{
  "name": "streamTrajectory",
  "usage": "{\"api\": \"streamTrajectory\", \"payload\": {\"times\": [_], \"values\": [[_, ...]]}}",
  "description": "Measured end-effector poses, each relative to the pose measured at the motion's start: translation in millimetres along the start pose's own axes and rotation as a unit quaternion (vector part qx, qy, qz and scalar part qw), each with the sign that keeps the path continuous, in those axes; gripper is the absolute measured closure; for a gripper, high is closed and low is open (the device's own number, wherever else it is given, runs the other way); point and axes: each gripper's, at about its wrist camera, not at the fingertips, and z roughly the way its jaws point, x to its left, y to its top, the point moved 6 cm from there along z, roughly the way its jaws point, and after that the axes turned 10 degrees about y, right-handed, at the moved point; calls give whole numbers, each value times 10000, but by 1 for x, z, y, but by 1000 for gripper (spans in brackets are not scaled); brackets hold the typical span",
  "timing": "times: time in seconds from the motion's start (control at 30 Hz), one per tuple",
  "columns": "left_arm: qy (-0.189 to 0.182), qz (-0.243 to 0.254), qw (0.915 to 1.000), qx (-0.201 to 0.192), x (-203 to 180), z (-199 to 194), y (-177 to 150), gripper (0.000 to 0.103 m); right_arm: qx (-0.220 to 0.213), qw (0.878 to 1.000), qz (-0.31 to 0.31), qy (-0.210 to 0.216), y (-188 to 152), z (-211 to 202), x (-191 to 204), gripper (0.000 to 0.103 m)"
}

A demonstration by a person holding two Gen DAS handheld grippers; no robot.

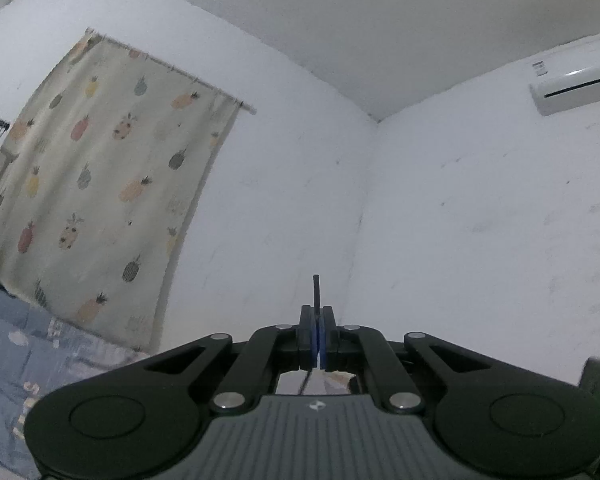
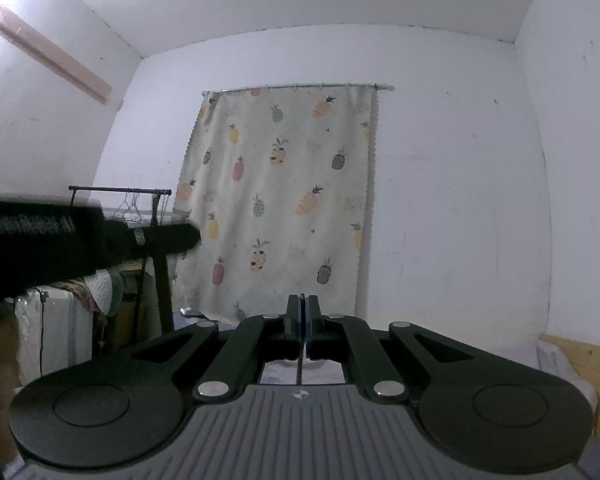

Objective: Lace up shoes with both hands

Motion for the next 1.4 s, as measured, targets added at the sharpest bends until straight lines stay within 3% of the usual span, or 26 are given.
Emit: {"api": "streamTrajectory", "payload": {"times": [0.13, 0.27, 0.43, 0.57, 0.67, 0.93, 1.13, 1.27, 1.33, 1.37, 1.4], "values": [[355, -44, 9994, -45, 19, -5, 4, 103, -5, 9998, 117, -135, -2, -9, -13, 103], [1269, 173, 9916, 201, 59, -6, -11, 103, 65, 9982, 357, -485, -17, -15, -41, 103], [2423, 541, 9650, 844, 119, -5, -62, 103, 471, 9905, 640, -1118, -60, -11, -86, 103], [2744, 420, 9504, 1399, 158, 0, -121, 103, 929, 9797, 801, -1584, -113, 5, -115, 103], [2845, 449, 9401, 1822, 172, 8, -165, 103, 1312, 9713, 832, -1802, -160, 20, -126, 102], [2665, 307, 9190, 2889, 186, 36, -284, 102, 2029, 9491, 1415, -1948, -286, 63, -140, 102], [2600, -410, 8998, 3479, 215, 62, -363, 102, 2341, 9308, 2191, -1754, -367, 77, -141, 102], [2460, -505, 8909, 3784, 221, 67, -404, 102, 2600, 9239, 2475, -1328, -407, 88, -135, 102], [2325, -603, 8885, 3910, 222, 65, -420, 92, 2713, 9194, 2660, -1020, -427, 90, -131, 102], [2314, -635, 8860, 3967, 224, 66, -425, 87, 2773, 9155, 2776, -890, -436, 91, -129, 96], [2314, -693, 8857, 3964, 225, 66, -426, 76, 2818, 9114, 2872, -866, -441, 92, -129, 84]]}}
